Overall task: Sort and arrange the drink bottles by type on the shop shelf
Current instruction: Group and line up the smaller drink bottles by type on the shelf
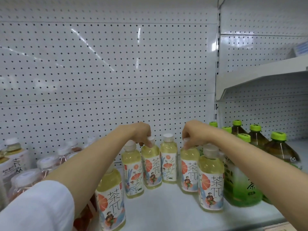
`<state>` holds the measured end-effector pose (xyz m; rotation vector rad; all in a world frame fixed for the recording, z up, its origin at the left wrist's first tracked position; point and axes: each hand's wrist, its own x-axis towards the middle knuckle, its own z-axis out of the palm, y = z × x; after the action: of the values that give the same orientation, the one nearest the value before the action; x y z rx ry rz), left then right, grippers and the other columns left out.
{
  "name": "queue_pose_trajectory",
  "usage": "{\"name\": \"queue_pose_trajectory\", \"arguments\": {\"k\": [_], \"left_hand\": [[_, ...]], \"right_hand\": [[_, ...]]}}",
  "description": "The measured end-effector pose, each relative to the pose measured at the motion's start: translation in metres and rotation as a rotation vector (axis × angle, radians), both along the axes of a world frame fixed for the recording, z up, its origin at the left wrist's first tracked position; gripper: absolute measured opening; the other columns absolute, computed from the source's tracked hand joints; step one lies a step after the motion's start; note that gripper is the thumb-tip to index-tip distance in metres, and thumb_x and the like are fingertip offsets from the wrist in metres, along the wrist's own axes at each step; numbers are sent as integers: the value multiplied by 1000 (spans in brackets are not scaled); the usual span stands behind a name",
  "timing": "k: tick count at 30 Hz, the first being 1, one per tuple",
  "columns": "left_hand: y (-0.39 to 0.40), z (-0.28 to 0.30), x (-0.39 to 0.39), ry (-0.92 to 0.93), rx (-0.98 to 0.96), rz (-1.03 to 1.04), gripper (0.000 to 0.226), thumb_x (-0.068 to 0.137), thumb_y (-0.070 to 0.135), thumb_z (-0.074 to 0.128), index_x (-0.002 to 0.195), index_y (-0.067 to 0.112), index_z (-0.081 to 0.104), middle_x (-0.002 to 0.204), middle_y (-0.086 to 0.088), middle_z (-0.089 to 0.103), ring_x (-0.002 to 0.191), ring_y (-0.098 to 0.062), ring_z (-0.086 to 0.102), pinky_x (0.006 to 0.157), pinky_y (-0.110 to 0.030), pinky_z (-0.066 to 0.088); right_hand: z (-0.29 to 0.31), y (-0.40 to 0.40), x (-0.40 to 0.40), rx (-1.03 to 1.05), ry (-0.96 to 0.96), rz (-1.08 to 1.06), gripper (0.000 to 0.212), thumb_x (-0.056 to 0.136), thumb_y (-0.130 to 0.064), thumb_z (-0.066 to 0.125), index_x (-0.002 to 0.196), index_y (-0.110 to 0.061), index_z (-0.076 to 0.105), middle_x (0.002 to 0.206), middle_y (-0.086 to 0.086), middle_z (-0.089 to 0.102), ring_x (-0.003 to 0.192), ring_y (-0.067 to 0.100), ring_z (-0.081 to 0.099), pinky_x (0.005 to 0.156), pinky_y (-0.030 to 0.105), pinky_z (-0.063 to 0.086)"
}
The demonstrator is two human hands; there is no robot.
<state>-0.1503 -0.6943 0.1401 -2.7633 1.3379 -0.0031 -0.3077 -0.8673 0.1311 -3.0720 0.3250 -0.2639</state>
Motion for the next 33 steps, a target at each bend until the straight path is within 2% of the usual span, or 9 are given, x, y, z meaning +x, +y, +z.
{"name": "queue_pose_trajectory", "arguments": {"k": [5, 8, 10, 12, 14, 18, 21, 25, 33], "left_hand": [[-2, -1, 3, 28, -18, -12, 36, 88, 46, 72, 78, 13, 60, 81, 0, 70, 70, -15, 60, 66, -27, 49], [-4, -2, 4, 29, -18, -25, 38, 88, 46, 71, 82, 10, 60, 85, -3, 70, 73, -18, 59, 72, -33, 51], [-5, -1, 4, 14, -4, -31, 37, 89, 45, 70, 79, 12, 57, 79, -1, 64, 70, -18, 54, 67, -30, 45], [-6, -1, 4, 11, -1, -30, 37, 90, 46, 69, 80, 12, 58, 77, 1, 63, 68, -17, 53, 66, -29, 42], [-4, -2, 5, 24, -8, -29, 38, 90, 46, 69, 85, 9, 62, 81, 0, 68, 69, -16, 55, 67, -29, 44], [3, -5, 11, 23, -33, -60, 40, 89, 45, 70, 82, 7, 61, 82, -5, 67, 72, -18, 55, 70, -31, 46], [8, -4, 12, 6, -39, -80, 36, 89, 42, 71, 81, 10, 59, 78, -1, 60, 71, -18, 51, 67, -28, 40], [9, -3, 6, -3, -26, -100, 33, 89, 42, 71, 86, 10, 63, 78, 1, 62, 72, -17, 53, 66, -28, 40], [12, 2, 0, 48, -28, -117, 36, 87, 41, 74, 102, 8, 69, 96, -6, 74, 80, -17, 65, 80, -35, 54]], "right_hand": [[10, -15, 1, 46, 97, -47, 45, 74, -38, 82, 111, -16, 69, 101, -3, 72, 91, 16, 70, 80, 32, 59], [22, -3, 11, 20, 65, 8, 69, 81, -43, 75, 140, -19, 48, 136, -2, 57, 119, 21, 57, 101, 36, 47], [24, 8, 27, 28, 65, 82, 77, 86, -39, 72, 150, -23, 33, 147, 0, 47, 124, 23, 54, 102, 36, 45], [19, 17, 48, 48, 113, 69, 78, 87, -47, 68, 151, -23, 31, 141, 4, 52, 111, 25, 63, 96, 39, 52], [11, 23, 66, 56, 139, -8, 74, 84, -58, 65, 138, -10, 49, 119, 9, 66, 87, 25, 72, 80, 42, 61], [4, 18, 78, 61, 104, 20, 41, 87, -42, 70, 95, -1, 71, 88, 11, 75, 73, 22, 75, 72, 33, 61], [12, 11, 69, 182, 118, 156, 17, 83, -21, 75, 99, -15, 74, 85, -4, 72, 76, 14, 71, 69, 25, 54], [16, 11, 59, 314, 174, 256, 30, 78, -6, 77, 101, -24, 75, 84, -14, 69, 77, 5, 62, 70, 14, 45], [3, 12, 65, 344, 118, 167, 46, 74, -16, 85, 115, -15, 66, 109, 3, 68, 93, 23, 72, 86, 36, 59]]}}
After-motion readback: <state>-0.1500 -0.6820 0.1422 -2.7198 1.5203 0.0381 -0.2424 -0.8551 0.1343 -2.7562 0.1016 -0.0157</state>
